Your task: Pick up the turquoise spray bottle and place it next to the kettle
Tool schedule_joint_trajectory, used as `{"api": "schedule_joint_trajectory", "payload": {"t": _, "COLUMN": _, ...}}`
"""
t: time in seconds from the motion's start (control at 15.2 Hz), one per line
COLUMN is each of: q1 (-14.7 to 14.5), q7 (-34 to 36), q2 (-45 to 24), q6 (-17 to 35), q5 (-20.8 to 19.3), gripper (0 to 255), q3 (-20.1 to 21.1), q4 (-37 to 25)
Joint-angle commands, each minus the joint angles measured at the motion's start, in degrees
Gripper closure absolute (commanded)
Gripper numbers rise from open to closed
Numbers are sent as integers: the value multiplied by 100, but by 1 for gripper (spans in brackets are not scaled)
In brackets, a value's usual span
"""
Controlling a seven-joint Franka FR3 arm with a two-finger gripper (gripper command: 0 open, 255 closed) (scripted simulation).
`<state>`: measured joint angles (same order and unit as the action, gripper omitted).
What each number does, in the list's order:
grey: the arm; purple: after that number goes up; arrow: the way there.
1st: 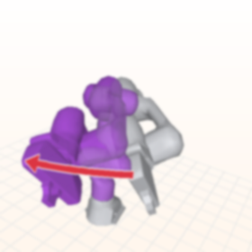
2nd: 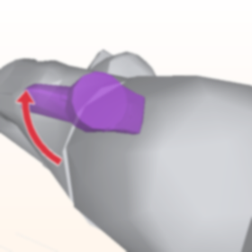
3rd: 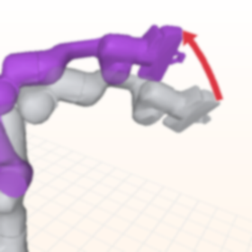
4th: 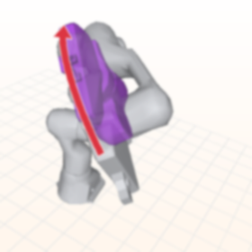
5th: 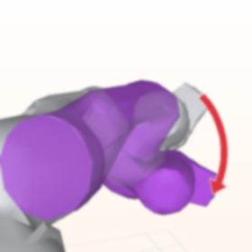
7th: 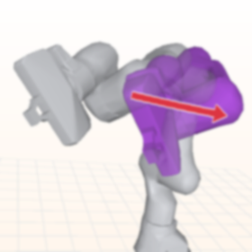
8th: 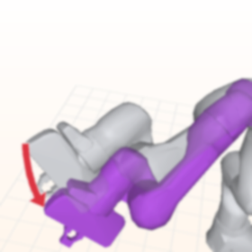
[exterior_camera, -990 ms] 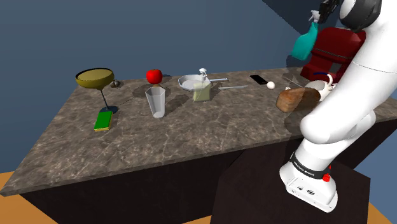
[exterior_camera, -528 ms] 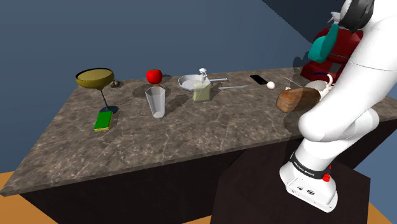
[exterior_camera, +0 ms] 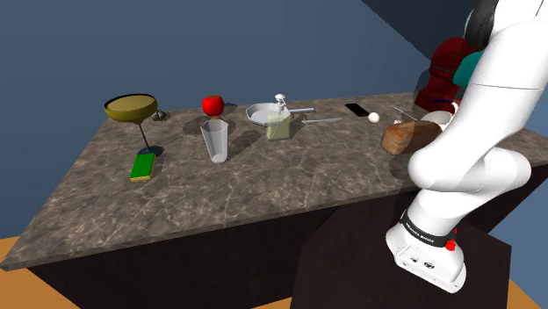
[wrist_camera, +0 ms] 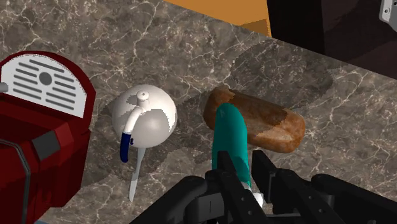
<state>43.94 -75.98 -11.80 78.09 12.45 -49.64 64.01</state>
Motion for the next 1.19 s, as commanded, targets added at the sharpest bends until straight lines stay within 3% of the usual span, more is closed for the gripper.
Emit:
{"api": "schedule_joint_trajectory", "payload": {"t": 0.0, "q1": 403, "q7": -361, "q2": -274, "q6": -107, "q5": 285, "gripper": 255, "q3": -85, "q4": -269}}
{"api": "schedule_joint_trajectory", "payload": {"t": 0.07, "q1": 703, "q7": -564, "q2": -492, "q6": -220, "q5": 500, "gripper": 255, "q3": -119, "q4": -523}}
{"api": "schedule_joint_trajectory", "payload": {"t": 0.53, "q1": 111, "q7": -402, "q2": 104, "q6": 642, "q5": -57, "gripper": 255, "q3": -112, "q4": 758}}
{"api": "schedule_joint_trajectory", "payload": {"t": 1.12, "q1": -249, "q7": -222, "q2": 597, "q6": 1529, "q5": -482, "gripper": 255, "q3": -56, "q4": 1956}}
